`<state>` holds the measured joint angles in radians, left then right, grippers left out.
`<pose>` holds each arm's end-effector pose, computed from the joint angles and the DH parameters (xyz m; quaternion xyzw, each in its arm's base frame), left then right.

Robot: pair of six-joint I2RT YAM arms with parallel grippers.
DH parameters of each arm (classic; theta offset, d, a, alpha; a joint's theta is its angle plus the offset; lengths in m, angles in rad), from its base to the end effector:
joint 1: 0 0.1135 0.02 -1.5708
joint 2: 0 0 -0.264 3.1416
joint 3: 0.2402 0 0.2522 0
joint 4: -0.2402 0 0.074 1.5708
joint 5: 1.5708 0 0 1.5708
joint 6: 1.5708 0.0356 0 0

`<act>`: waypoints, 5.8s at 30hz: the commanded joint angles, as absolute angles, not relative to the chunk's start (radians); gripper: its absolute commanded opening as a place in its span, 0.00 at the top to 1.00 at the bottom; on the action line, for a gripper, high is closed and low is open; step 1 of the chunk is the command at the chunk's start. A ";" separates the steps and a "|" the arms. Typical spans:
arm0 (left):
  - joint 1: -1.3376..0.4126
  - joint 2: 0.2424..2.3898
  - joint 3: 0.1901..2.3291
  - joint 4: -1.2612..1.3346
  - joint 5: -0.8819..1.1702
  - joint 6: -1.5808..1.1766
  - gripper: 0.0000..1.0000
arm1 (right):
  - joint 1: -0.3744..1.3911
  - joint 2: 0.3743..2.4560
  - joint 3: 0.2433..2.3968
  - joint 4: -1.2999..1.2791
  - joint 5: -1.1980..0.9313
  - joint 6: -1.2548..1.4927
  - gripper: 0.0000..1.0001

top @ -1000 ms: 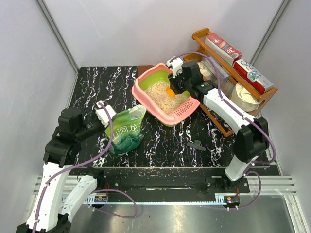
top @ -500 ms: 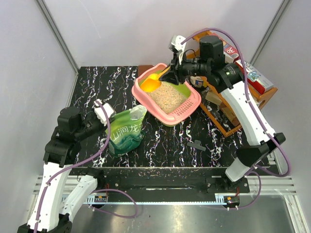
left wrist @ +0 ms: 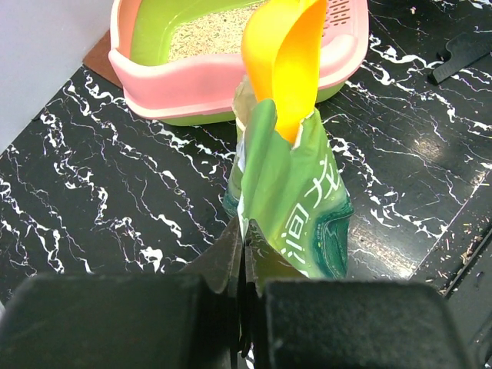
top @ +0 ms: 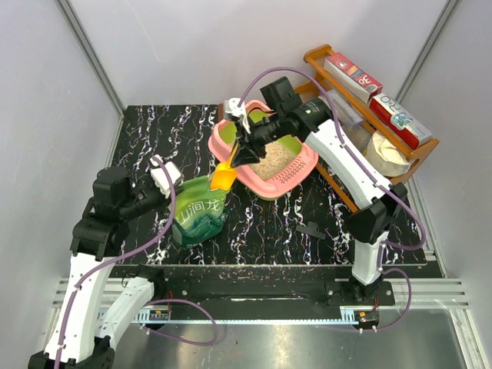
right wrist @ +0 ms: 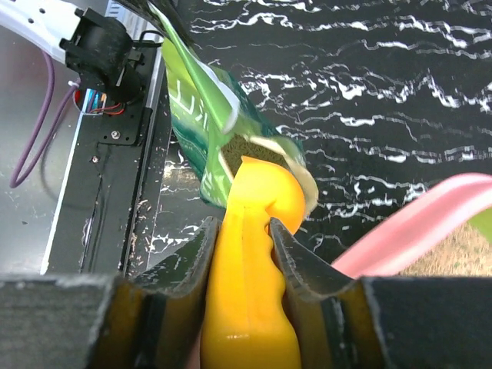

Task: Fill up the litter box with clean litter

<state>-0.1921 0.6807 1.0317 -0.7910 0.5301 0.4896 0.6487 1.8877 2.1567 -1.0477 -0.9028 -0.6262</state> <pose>0.1133 -0.0404 0.3756 0.4047 0.7211 -0.1421 0.5441 0.2946 0.2584 0.4198 -0.6293 0.5670 0.4063 0.3426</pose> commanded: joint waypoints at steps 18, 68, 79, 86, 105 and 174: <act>-0.184 0.726 1.138 -0.726 0.540 0.523 1.00 | 0.815 2.074 2.281 -0.899 -0.490 -0.059 1.00; -0.187 0.813 1.146 -0.722 0.542 0.506 1.00 | 0.687 2.129 1.770 -0.336 -0.968 0.575 1.00; -0.186 0.833 1.172 -0.854 0.471 0.612 1.00 | 0.520 2.097 1.510 0.438 -1.084 1.212 1.00; -0.187 0.842 1.173 -0.890 0.439 0.646 1.00 | 0.477 2.100 1.499 0.532 -1.164 1.433 1.00; -0.190 0.842 1.181 -0.879 0.425 0.664 1.00 | 0.419 1.948 1.440 0.517 -1.170 1.348 1.00; -0.193 0.900 1.264 -0.908 0.402 0.647 1.00 | 0.192 2.059 1.617 0.203 -0.706 1.120 1.00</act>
<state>-0.1925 0.9112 1.2140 -0.9249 0.4351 0.6533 0.1925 2.0583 1.5669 0.2993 -0.8593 1.2373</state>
